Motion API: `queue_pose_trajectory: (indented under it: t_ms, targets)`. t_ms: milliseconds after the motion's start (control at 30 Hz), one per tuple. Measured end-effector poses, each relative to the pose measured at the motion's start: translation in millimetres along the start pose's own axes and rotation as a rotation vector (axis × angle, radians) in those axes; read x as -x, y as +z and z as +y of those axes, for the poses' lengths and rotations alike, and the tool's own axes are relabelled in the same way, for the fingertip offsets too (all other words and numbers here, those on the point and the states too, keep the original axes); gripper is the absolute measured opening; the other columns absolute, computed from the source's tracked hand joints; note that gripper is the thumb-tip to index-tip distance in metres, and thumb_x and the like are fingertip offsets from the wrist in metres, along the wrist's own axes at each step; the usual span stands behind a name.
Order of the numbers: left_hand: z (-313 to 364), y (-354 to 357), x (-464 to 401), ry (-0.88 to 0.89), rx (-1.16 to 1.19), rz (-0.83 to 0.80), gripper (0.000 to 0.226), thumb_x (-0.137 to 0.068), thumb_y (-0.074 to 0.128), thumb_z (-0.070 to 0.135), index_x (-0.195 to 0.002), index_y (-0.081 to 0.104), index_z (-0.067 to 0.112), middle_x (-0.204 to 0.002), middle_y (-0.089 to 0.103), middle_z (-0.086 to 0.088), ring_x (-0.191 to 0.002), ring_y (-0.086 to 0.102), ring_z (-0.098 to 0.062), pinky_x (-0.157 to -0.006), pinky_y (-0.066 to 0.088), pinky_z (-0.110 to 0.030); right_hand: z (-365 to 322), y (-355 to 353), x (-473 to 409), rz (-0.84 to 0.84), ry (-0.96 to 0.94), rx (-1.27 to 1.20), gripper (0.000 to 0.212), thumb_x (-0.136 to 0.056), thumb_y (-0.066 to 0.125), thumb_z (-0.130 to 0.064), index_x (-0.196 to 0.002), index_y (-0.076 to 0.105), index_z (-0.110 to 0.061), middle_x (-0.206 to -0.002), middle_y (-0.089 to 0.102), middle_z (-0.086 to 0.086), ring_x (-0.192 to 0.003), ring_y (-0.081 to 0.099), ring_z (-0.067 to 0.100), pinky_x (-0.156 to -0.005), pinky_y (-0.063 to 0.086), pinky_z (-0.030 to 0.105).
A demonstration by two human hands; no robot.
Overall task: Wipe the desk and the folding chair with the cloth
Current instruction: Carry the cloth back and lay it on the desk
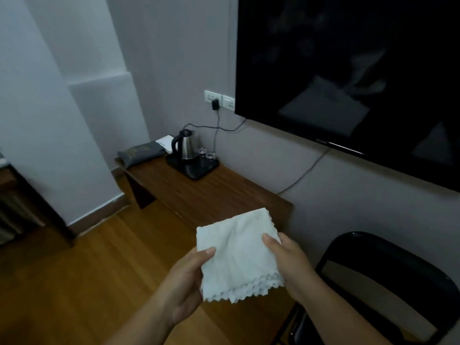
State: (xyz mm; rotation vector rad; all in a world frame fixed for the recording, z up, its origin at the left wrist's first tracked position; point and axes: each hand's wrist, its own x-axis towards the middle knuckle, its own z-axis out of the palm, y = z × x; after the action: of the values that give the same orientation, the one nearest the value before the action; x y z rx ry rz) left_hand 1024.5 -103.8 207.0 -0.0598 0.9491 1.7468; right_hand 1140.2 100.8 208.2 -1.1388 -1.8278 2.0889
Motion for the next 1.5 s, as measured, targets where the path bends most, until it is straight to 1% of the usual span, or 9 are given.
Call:
queue_pose_trajectory:
  t_ms: [200,300,433,600,833,1033,1167,1300,1500]
  targets:
    - [87,-81,23,0.157,-0.133,0.163,0.032,-0.102,0.052,0.016,-0.134,0.056,0.018,-0.124,0.071,-0.016,-0.112,0.069,-0.039,-0.091,0.057,-0.054,-25,127,-21,0.08,-0.073,0.148,0.031,-0.099,0.058,-0.047,-0.123,0.063,-0.028,-0.112,0.07,-0.006,-0.101,0.069,0.014,-0.084,0.061,0.038]
    - [125,-111,32,0.217,-0.181,0.199,0.031,-0.104,0.051,0.018,-0.135,0.055,0.02,-0.123,0.072,-0.013,-0.111,0.07,-0.037,-0.088,0.059,-0.051,-35,176,-31,0.075,-0.086,0.133,0.027,-0.099,0.057,-0.046,-0.12,0.064,-0.029,-0.11,0.071,-0.006,-0.099,0.07,0.013,-0.075,0.059,0.031]
    - [172,-145,31,0.279,-0.229,0.24,0.031,-0.103,0.053,0.023,-0.134,0.056,0.022,-0.12,0.074,-0.009,-0.107,0.072,-0.033,-0.086,0.06,-0.048,-47,231,-54,0.086,-0.095,0.138,0.029,-0.099,0.057,-0.046,-0.12,0.064,-0.028,-0.112,0.071,-0.003,-0.101,0.07,0.017,-0.082,0.062,0.039]
    - [234,-180,9,0.319,-0.251,0.303,0.03,-0.103,0.054,0.025,-0.132,0.058,0.023,-0.116,0.076,-0.007,-0.104,0.074,-0.031,-0.09,0.059,-0.051,-67,288,-102,0.085,-0.133,0.142,0.022,-0.098,0.056,-0.049,-0.114,0.063,-0.034,-0.109,0.071,-0.007,-0.096,0.07,0.012,-0.065,0.056,0.025]
    - [332,-241,-51,0.353,-0.309,0.376,0.03,-0.102,0.056,0.028,-0.131,0.06,0.026,-0.114,0.077,-0.004,-0.102,0.074,-0.029,-0.086,0.06,-0.05,-92,368,-204,0.062,-0.104,0.068,0.031,-0.096,0.058,-0.052,-0.12,0.064,-0.033,-0.111,0.074,-0.006,-0.1,0.072,0.016,-0.084,0.062,0.042]
    - [421,-295,-113,0.364,-0.406,0.543,0.025,-0.101,0.057,0.031,-0.125,0.065,0.027,-0.109,0.078,0.0,-0.098,0.075,-0.025,-0.089,0.059,-0.051,-120,444,-302,0.046,-0.052,0.084,0.023,-0.097,0.057,-0.051,-0.112,0.063,-0.034,-0.108,0.073,-0.006,-0.098,0.071,0.016,-0.088,0.061,0.046]
    - [482,-333,-148,0.35,-0.455,0.623,0.024,-0.099,0.059,0.033,-0.123,0.064,0.028,-0.107,0.078,0.003,-0.094,0.075,-0.021,-0.086,0.061,-0.044,-145,497,-360,0.069,-0.053,0.175,0.027,-0.097,0.056,-0.052,-0.113,0.062,-0.032,-0.107,0.071,-0.006,-0.098,0.069,0.016,-0.089,0.06,0.048]
    - [544,-374,-186,0.3,-0.541,0.573,0.025,-0.095,0.064,0.04,-0.119,0.065,0.033,-0.112,0.076,0.006,-0.098,0.074,-0.019,-0.089,0.06,-0.044,-157,544,-416,0.117,-0.037,0.233,0.03,-0.097,0.054,-0.053,-0.114,0.06,-0.029,-0.108,0.071,-0.006,-0.097,0.069,0.015,-0.088,0.06,0.047]
    - [633,-443,-264,0.106,-0.729,0.327,0.038,-0.085,0.075,0.039,-0.118,0.058,0.047,-0.117,0.071,0.008,-0.091,0.076,-0.016,-0.074,0.064,-0.041,-161,602,-485,0.278,0.092,0.148,0.025,-0.103,0.048,-0.046,-0.12,0.054,-0.03,-0.11,0.066,-0.004,-0.101,0.067,0.02,-0.093,0.057,0.05]
